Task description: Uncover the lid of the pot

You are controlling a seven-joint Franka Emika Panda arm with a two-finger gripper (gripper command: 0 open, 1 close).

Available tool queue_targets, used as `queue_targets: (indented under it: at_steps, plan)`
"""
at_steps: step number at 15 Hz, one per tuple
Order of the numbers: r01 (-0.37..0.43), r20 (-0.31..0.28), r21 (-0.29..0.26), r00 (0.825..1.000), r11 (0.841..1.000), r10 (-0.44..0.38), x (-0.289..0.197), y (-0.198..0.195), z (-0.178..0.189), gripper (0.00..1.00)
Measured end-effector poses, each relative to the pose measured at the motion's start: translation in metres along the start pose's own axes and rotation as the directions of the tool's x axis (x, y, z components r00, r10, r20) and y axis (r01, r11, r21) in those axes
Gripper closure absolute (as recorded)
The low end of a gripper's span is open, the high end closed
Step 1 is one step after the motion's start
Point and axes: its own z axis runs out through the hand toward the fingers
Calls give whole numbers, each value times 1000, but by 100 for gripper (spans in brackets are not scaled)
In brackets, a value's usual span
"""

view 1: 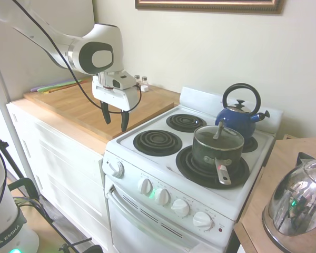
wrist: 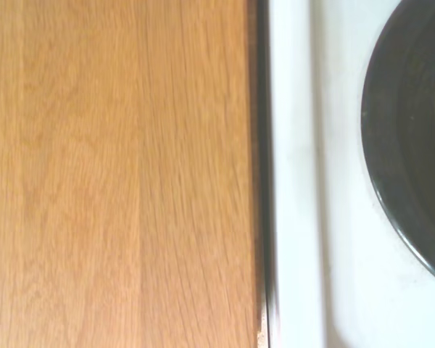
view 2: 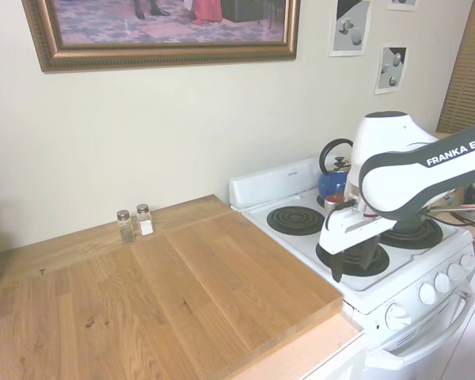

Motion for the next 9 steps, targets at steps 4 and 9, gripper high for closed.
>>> queue_targets:
  at_steps: [4,9]
  plan:
    - [-33,5,37,999,999,33,4,3,-7,0]
    - [-87,-67,174,993,981,99,37,58,-83,0]
